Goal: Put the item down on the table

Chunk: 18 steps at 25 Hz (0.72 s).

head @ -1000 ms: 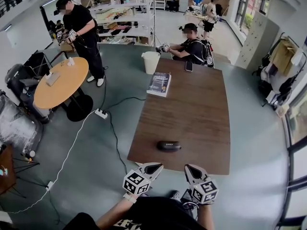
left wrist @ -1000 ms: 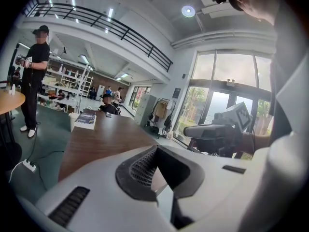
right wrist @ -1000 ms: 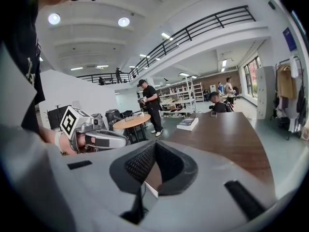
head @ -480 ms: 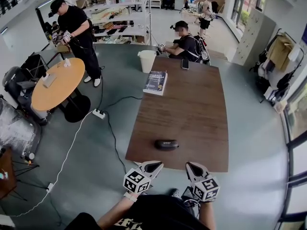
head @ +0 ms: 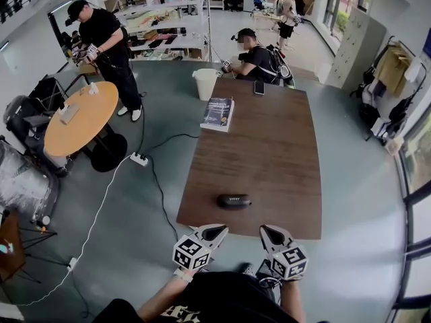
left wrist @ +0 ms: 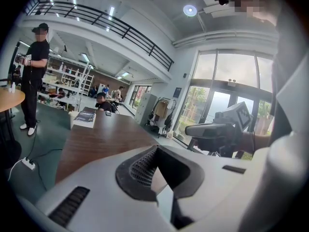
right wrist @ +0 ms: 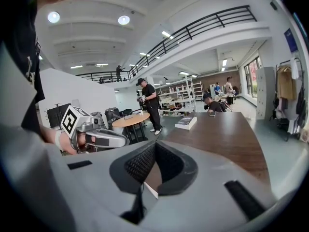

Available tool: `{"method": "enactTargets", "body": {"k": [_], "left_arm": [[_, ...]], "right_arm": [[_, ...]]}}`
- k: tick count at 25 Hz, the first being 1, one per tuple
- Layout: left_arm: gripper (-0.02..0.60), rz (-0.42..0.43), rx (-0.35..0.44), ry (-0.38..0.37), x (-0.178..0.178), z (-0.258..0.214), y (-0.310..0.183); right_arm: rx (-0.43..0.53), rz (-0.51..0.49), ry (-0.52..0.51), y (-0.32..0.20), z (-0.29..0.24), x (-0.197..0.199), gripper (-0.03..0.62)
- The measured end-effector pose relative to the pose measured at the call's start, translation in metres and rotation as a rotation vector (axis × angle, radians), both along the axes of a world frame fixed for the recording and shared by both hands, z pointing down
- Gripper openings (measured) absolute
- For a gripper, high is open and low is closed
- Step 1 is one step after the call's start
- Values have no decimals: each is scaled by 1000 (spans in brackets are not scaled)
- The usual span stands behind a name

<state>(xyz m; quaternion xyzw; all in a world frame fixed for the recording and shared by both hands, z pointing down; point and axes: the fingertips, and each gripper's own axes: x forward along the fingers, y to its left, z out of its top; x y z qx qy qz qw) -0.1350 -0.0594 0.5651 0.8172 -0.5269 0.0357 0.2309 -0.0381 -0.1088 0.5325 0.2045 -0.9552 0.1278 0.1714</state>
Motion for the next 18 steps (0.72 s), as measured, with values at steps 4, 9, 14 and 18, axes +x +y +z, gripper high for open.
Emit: {"method": "enactTargets", "body": {"k": [4, 9, 14, 18], "left_arm": [[6, 0, -9, 2, 0, 3, 2], [6, -9, -15, 2, -5, 6, 2], [6, -7, -18, 4, -6, 6, 1], [6, -3, -22, 4, -5, 5, 2]], "right_arm": [[-5, -5, 8, 1, 2, -1, -14], [-2, -31, 16, 5, 6, -5, -14], [-10, -36, 31, 5, 7, -8, -14], [-5, -41, 36, 4, 5, -9, -14]]}}
